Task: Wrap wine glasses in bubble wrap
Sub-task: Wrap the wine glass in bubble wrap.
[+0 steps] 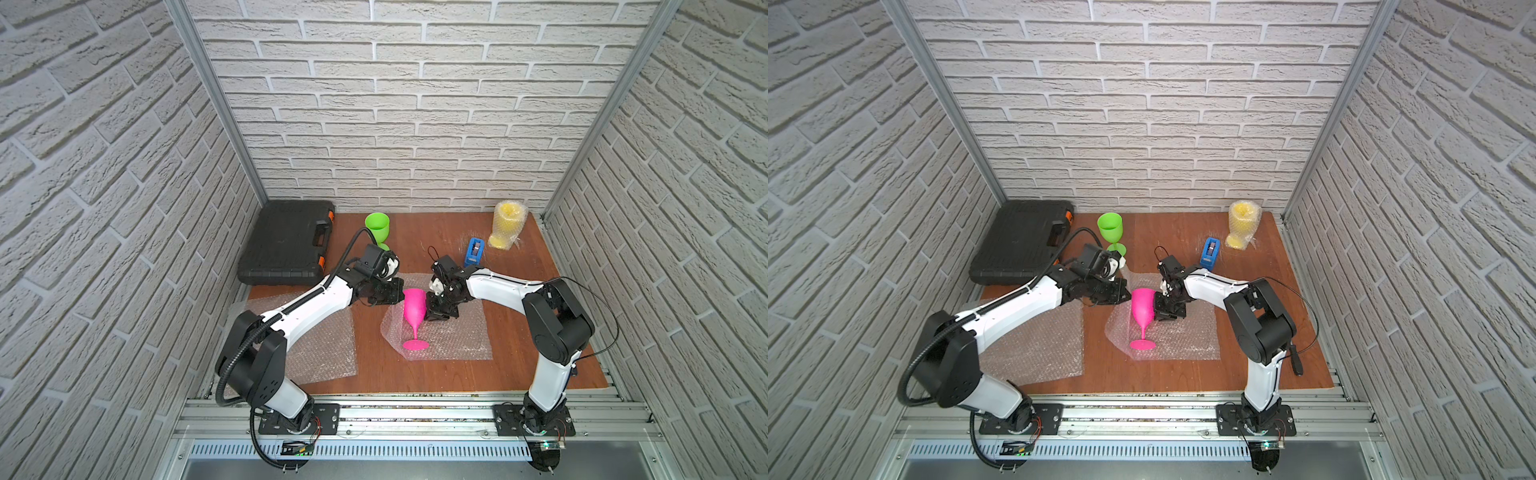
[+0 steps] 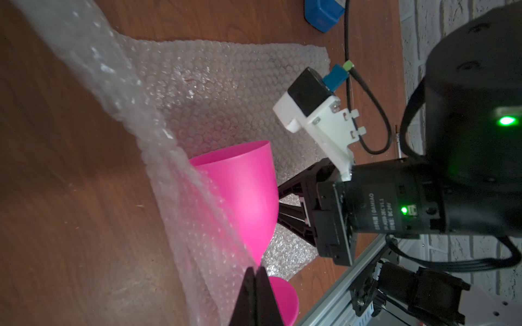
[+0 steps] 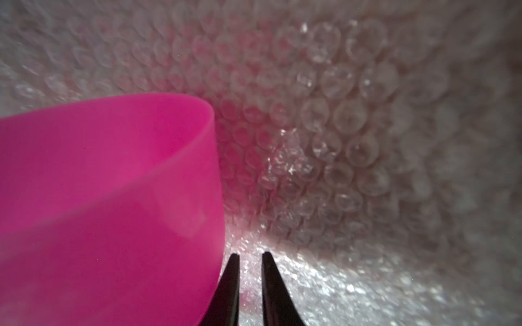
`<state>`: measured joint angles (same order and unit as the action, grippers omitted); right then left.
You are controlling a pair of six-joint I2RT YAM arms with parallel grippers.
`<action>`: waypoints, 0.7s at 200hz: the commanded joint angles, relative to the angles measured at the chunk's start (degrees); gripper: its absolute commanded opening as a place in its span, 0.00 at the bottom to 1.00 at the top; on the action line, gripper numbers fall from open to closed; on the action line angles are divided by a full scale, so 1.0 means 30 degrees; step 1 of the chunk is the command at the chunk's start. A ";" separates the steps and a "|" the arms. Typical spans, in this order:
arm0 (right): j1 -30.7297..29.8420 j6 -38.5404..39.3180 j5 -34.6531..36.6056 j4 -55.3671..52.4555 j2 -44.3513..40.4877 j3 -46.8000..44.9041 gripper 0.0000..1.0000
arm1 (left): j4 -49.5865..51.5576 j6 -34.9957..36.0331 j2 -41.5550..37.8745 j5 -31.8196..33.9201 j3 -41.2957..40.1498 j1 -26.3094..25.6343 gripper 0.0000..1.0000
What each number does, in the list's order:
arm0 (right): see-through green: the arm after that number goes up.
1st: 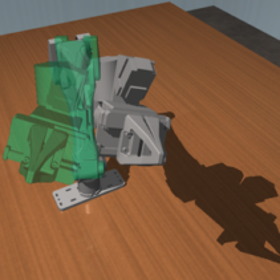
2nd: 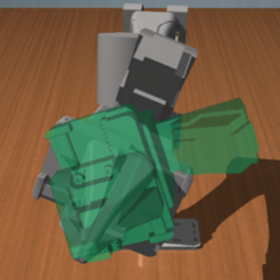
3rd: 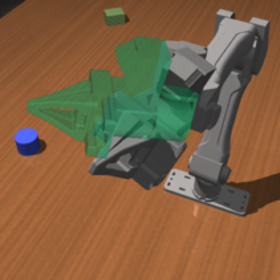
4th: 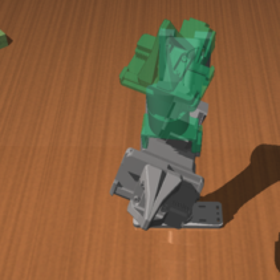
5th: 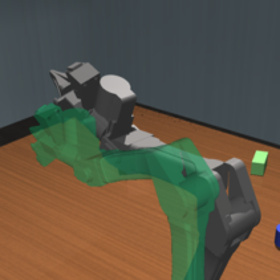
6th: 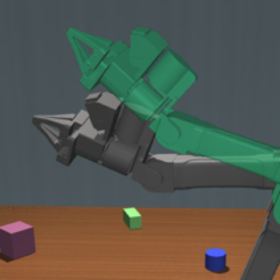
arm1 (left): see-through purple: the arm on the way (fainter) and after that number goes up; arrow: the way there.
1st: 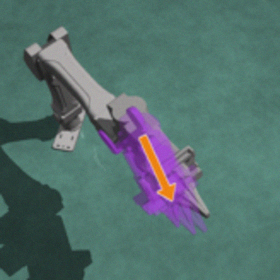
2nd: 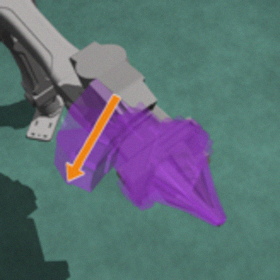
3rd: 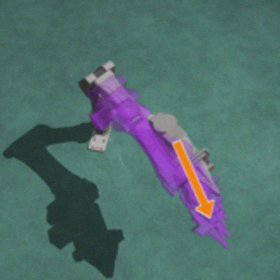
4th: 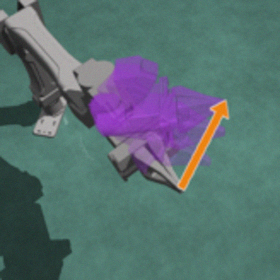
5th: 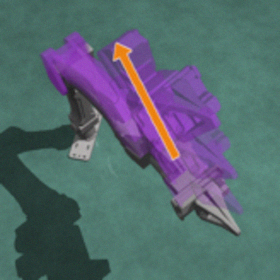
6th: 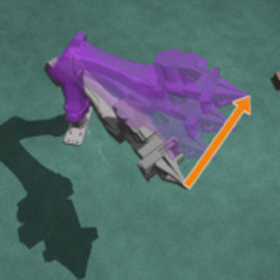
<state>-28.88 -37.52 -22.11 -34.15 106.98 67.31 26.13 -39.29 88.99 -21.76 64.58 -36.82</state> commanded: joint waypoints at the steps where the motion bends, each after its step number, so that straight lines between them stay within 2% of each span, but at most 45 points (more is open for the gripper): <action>1: 0.0187 -0.0384 -0.0580 0.0988 -0.0150 -0.0626 0.16 | -0.1521 -0.1032 0.1027 -0.0708 0.0570 -0.0598 0.00; 62: 0.0749 -0.0823 -0.2214 0.2301 -0.0829 -0.1976 0.14 | -0.2736 -0.1428 0.4425 -0.1221 0.2472 -0.1947 0.00; 77: 0.1075 -0.0662 -0.1911 0.1885 -0.1415 -0.2155 0.15 | -0.2899 -0.1515 0.4918 -0.1405 0.2595 -0.1997 0.00; 107: 0.2239 -0.0471 -0.0541 0.1181 -0.3745 -0.2528 0.22 | -0.2925 -0.1508 0.5247 -0.1592 0.2586 -0.2083 0.00; 140: 0.2655 -0.0331 -0.1888 0.2343 -0.4888 -0.1776 0.34 | -0.2905 -0.1465 0.5325 -0.1653 0.2508 -0.2158 0.00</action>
<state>-21.21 -38.92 -25.58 -29.67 94.56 59.88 18.83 -43.62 104.27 -25.80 71.22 -42.89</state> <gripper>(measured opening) 0.300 0.046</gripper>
